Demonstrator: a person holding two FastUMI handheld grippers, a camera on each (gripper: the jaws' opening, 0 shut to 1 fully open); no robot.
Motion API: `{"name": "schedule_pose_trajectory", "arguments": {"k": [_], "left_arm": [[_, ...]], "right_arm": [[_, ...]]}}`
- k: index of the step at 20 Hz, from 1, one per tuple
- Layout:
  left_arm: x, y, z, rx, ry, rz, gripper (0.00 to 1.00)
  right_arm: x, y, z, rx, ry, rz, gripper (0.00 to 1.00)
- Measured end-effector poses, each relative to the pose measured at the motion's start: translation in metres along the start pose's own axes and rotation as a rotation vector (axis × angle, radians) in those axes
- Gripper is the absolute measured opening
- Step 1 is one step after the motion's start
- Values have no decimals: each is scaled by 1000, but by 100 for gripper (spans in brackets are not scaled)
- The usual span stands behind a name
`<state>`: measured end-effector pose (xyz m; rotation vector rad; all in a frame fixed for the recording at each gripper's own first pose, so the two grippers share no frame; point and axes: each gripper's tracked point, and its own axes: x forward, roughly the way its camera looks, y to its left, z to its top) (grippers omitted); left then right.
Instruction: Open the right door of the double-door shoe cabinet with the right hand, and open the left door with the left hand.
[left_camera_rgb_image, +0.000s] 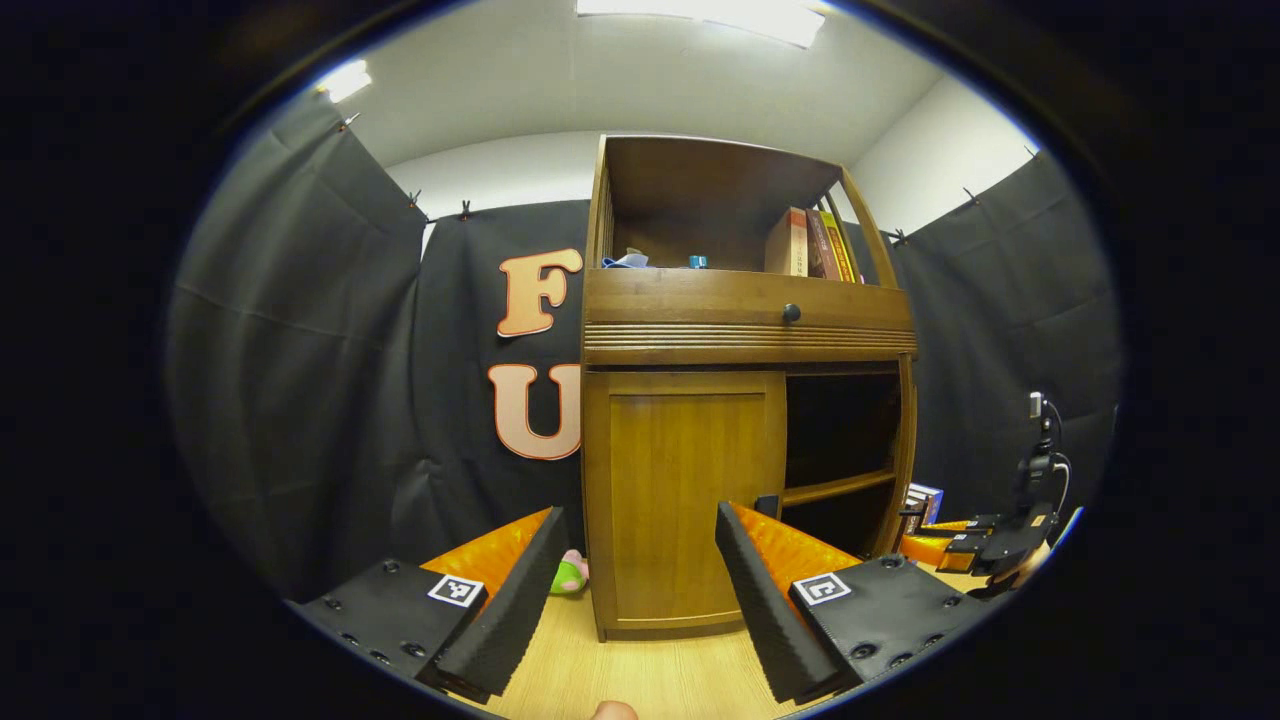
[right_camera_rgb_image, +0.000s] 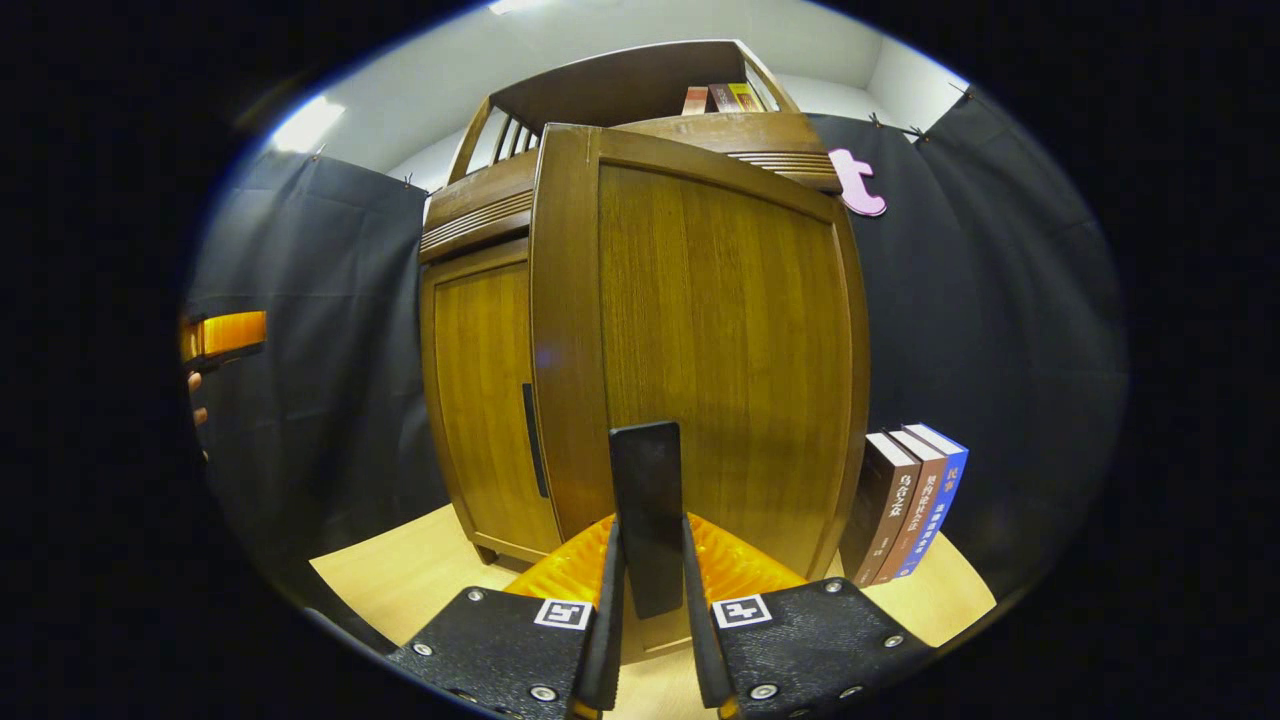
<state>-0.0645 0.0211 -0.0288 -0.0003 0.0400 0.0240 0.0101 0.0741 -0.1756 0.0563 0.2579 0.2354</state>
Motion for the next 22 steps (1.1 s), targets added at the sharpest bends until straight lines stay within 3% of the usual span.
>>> {"name": "schedule_pose_trajectory", "arguments": {"k": [1,5,6,9,10,11,12,13,16,17,19,20,22], "left_arm": [[0,-3,-1,-3,3,-4,95],[-2,-8,-3,-5,8,-10,95],[-3,-9,-4,-6,8,-12,95],[-2,-17,-5,-4,8,-19,95],[-2,-18,-5,3,7,-17,96],[-3,-18,-6,8,6,-16,96],[-3,-21,-6,10,6,-17,95],[-2,-24,-7,8,9,-18,95],[0,-30,-10,4,14,-24,95],[0,-31,-11,4,17,-24,95],[1,-35,-13,3,21,-28,95],[0,-36,-14,1,22,-29,95],[2,-40,-15,-6,23,-34,95]], "right_arm": [[-5,-3,2,-3,-2,-5,39],[-22,-14,1,-7,-5,-23,39],[-26,-18,1,-9,-6,-29,27],[-39,-29,2,-23,-9,-59,25],[-44,-33,2,-33,-9,-70,30],[-50,-37,2,-43,-10,-82,20],[-53,-42,2,-46,-11,-91,27],[-55,-45,2,-39,-12,-95,18],[-65,-52,1,-24,-13,-103,17],[-68,-57,1,-30,-13,-114,25],[-74,-65,2,-46,-17,-135,4],[-76,-69,2,-51,-19,-146,13],[-81,-78,2,-51,-20,-164,11]]}}
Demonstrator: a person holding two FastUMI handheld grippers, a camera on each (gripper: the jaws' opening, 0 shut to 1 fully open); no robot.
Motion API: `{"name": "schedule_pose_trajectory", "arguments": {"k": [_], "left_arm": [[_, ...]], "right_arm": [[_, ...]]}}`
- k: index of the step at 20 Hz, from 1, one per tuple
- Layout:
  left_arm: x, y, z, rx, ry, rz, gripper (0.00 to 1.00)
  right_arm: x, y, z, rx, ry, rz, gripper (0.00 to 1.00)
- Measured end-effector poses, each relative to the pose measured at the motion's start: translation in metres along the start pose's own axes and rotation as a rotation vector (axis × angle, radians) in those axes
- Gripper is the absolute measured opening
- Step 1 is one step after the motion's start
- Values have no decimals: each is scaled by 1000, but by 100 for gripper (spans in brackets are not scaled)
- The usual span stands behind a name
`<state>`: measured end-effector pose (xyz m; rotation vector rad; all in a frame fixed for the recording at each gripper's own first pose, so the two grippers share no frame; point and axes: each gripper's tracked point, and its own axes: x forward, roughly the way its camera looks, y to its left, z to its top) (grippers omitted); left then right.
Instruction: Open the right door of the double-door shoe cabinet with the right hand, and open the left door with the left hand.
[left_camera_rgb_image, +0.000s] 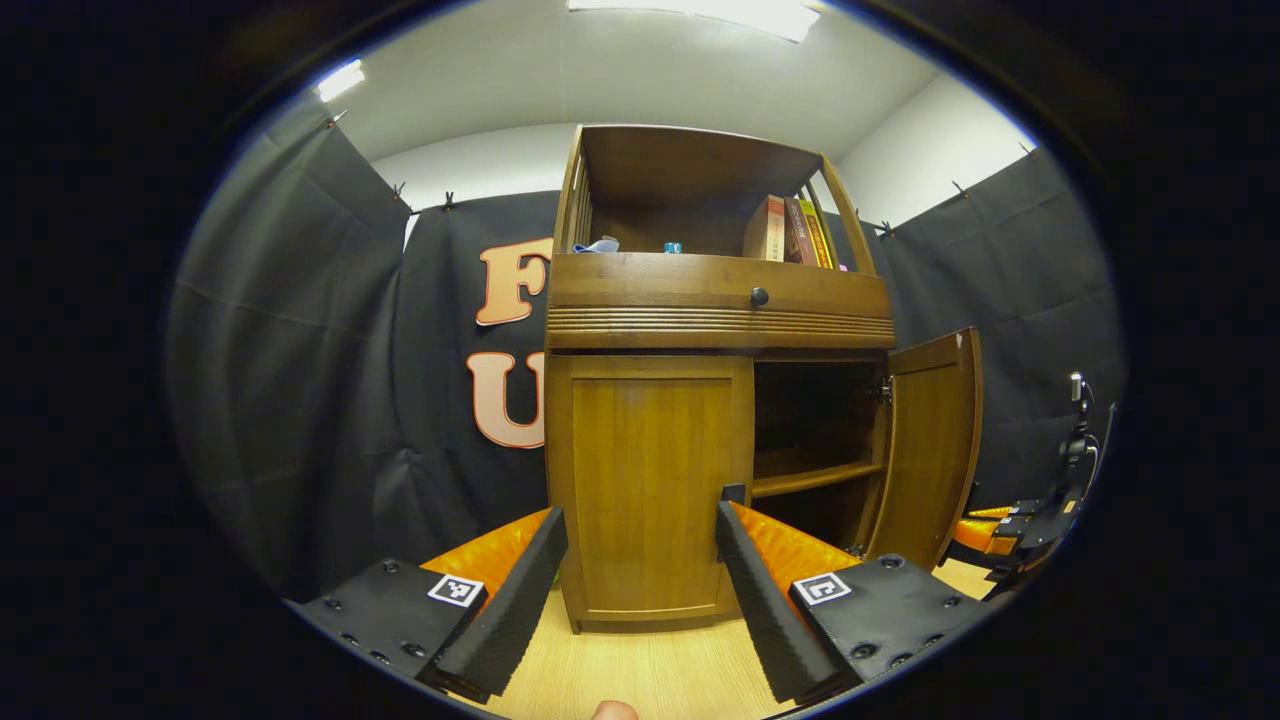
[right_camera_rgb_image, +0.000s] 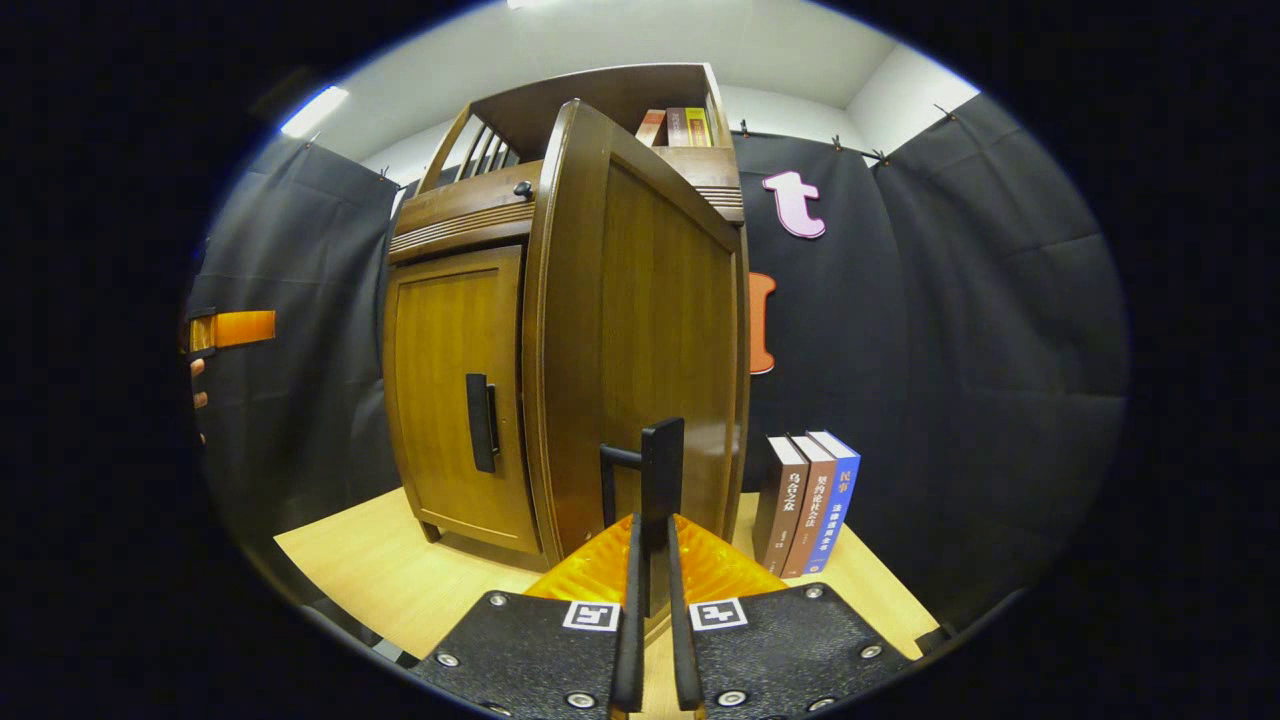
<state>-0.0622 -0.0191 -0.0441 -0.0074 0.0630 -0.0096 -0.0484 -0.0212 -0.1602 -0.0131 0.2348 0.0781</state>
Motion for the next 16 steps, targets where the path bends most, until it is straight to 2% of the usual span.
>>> {"name": "schedule_pose_trajectory", "arguments": {"k": [2,3,4,7,8,9,10,16], "left_arm": [[2,-3,-2,1,4,-1,95],[4,-4,-3,4,6,1,95],[5,-7,-5,6,8,-1,96],[9,-13,-8,-2,16,-15,96],[11,-15,-9,-5,17,-18,95],[13,-17,-9,-7,19,-19,95],[16,-19,-11,-8,21,-20,96],[30,-30,-21,-3,36,-25,95]], "right_arm": [[-5,-9,0,1,-2,-14,10],[-8,-17,0,1,-3,-24,20],[-10,-24,0,-3,-6,-35,9],[-14,-46,-1,-15,-13,-64,7],[-15,-51,-1,-13,-13,-70,17],[-14,-55,-1,-10,-14,-76,16],[-15,-60,-1,-10,-14,-79,5],[-16,-82,-1,-8,-15,-99,5]]}}
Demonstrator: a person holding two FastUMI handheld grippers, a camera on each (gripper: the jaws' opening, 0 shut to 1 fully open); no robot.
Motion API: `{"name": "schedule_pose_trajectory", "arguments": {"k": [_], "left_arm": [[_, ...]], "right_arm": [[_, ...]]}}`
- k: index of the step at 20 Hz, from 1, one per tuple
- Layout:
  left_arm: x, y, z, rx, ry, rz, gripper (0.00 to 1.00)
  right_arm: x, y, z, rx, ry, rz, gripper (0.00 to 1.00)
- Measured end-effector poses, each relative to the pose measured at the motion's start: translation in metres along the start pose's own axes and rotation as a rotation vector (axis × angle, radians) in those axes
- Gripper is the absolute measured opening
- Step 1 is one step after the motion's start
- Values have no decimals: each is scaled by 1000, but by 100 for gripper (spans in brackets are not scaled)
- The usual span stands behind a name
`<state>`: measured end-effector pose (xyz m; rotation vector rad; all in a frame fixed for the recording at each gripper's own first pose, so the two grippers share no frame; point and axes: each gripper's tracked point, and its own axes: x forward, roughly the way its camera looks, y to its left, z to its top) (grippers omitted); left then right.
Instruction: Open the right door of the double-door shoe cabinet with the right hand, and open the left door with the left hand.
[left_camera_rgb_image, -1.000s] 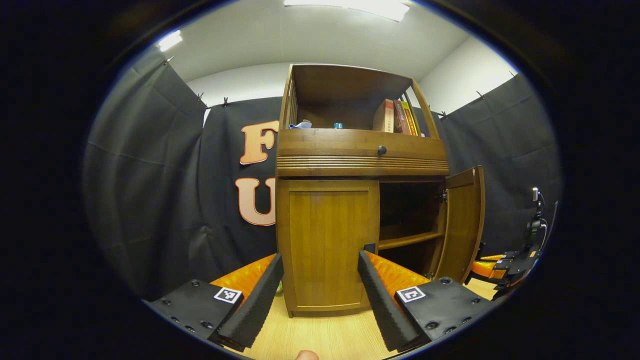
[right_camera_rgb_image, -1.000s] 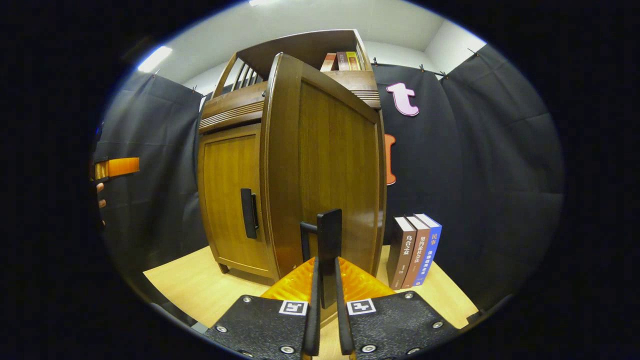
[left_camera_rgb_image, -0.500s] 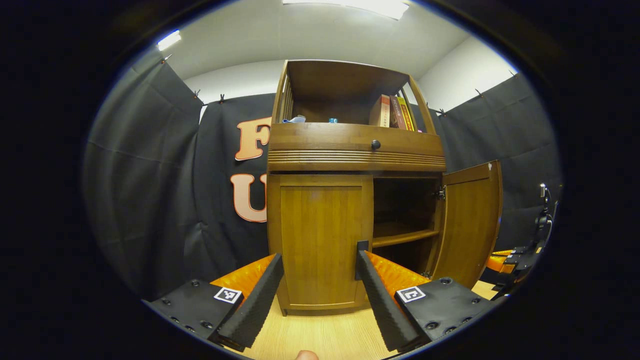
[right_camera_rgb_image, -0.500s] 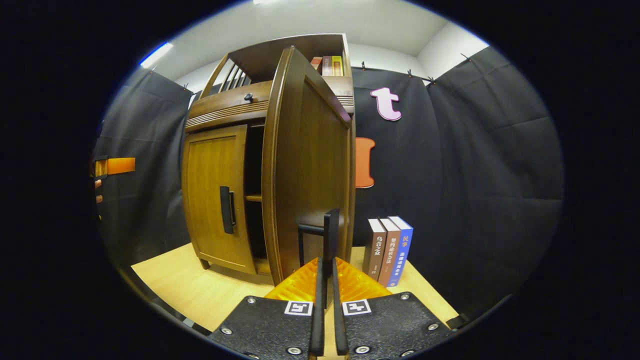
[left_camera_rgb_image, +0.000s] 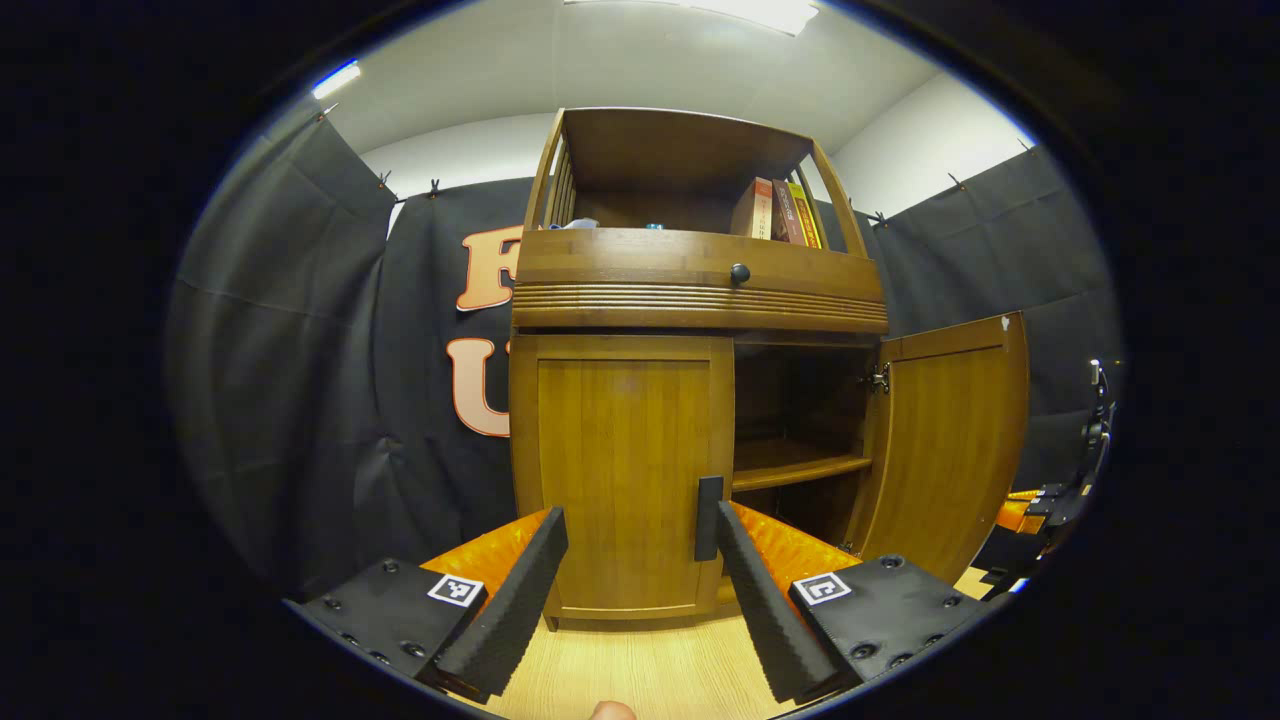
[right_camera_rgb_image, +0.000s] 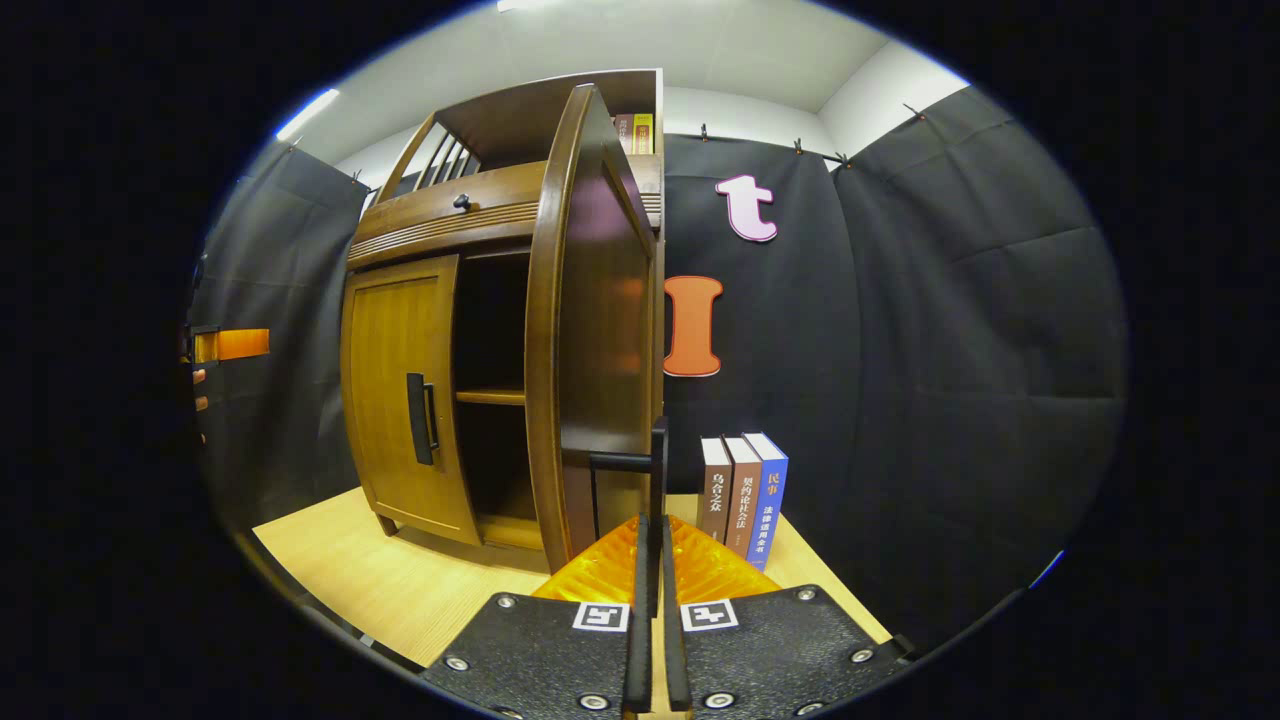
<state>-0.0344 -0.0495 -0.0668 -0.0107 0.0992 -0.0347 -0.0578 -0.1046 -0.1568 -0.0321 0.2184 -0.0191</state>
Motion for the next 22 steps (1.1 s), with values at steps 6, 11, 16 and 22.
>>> {"name": "schedule_pose_trajectory", "arguments": {"k": [6,11,16,22], "left_arm": [[27,-14,-17,-21,24,-11,96],[63,-24,-35,-1,45,-6,98],[87,-33,-52,-9,69,-19,97],[121,-51,-71,-7,90,-44,96]], "right_arm": [[-10,-43,-8,-14,2,-68,6],[-17,-69,-9,18,5,-129,4],[-35,-72,3,18,-24,-150,5],[-50,-59,23,31,-51,-144,6]]}}
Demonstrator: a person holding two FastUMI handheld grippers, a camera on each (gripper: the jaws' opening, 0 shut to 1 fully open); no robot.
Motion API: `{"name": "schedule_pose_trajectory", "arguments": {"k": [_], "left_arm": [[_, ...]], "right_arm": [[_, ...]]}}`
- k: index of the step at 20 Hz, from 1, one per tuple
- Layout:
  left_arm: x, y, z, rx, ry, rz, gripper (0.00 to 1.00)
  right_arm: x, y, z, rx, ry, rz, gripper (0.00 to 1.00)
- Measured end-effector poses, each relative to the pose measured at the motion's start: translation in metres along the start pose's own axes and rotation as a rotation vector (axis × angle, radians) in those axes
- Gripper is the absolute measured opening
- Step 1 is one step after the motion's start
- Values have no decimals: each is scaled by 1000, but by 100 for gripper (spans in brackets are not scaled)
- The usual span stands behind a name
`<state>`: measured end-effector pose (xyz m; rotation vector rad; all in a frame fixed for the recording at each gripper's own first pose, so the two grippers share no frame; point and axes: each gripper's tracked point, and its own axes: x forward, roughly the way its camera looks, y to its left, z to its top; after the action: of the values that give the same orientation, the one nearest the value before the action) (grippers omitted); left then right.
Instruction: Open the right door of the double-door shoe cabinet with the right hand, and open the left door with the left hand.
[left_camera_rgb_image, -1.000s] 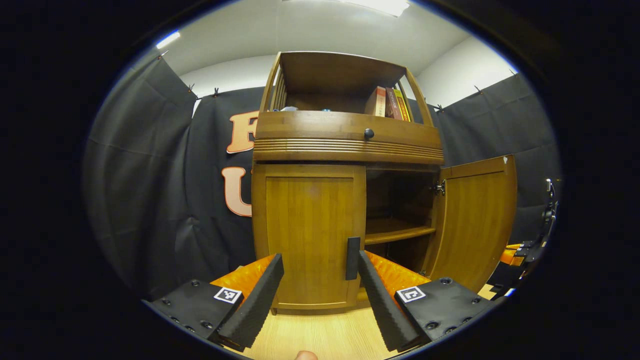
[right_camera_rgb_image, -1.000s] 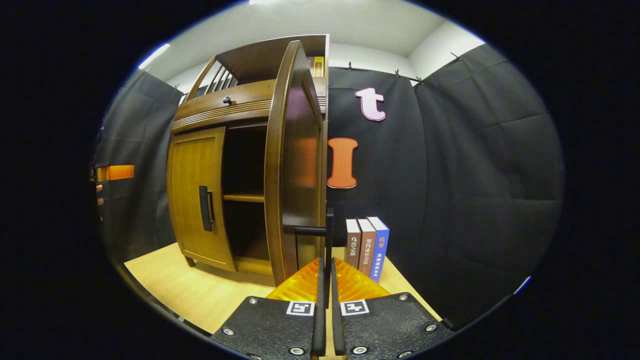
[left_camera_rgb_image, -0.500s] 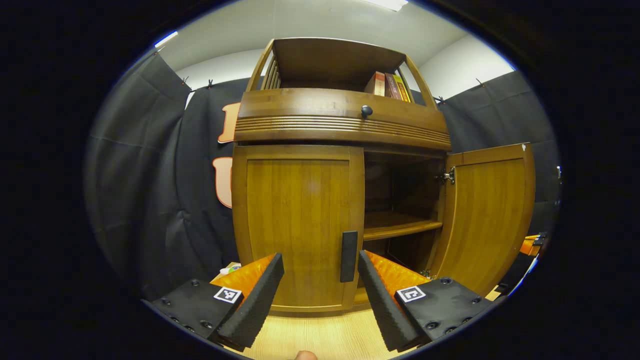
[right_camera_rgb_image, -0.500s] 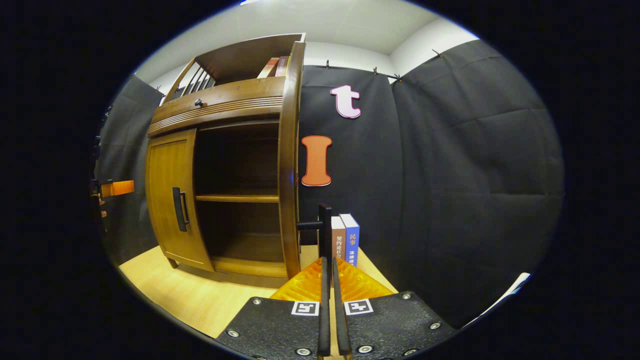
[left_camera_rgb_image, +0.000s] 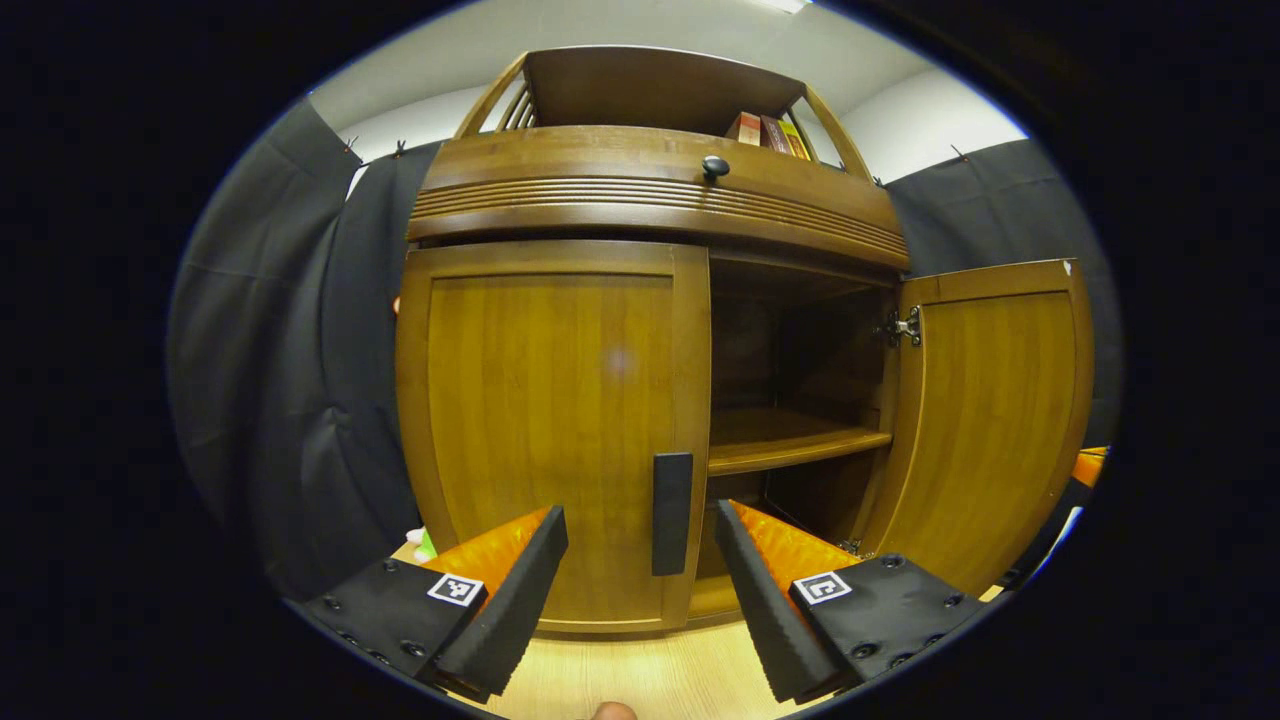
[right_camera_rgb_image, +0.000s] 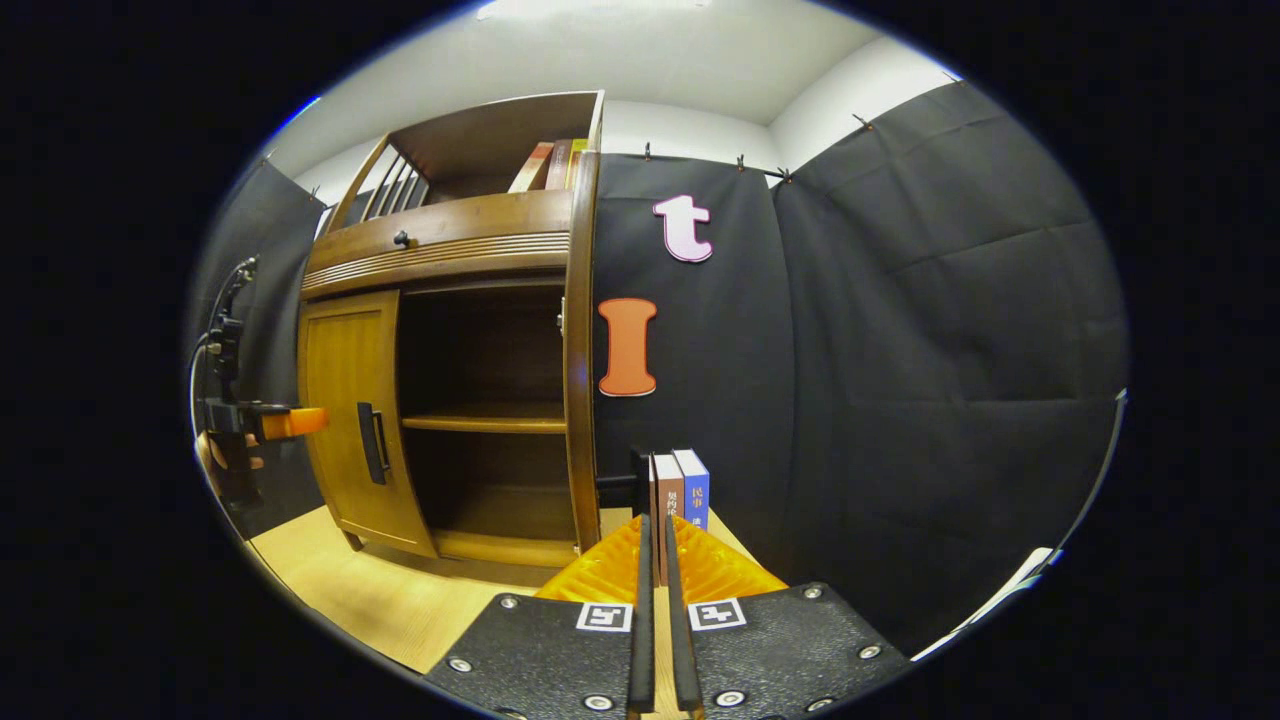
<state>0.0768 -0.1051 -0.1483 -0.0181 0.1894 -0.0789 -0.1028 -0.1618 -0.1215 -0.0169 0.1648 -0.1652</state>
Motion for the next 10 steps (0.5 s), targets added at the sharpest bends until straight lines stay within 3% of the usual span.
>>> {"name": "schedule_pose_trajectory", "arguments": {"k": [7,8,10], "left_arm": [[50,-9,-20,21,22,2,96],[55,-10,-24,13,28,-2,98],[68,-11,-28,1,35,-6,98]], "right_arm": [[-11,23,8,-21,1,22,13],[-12,24,10,-27,-4,17,6],[-12,30,16,-28,-13,21,22]]}}
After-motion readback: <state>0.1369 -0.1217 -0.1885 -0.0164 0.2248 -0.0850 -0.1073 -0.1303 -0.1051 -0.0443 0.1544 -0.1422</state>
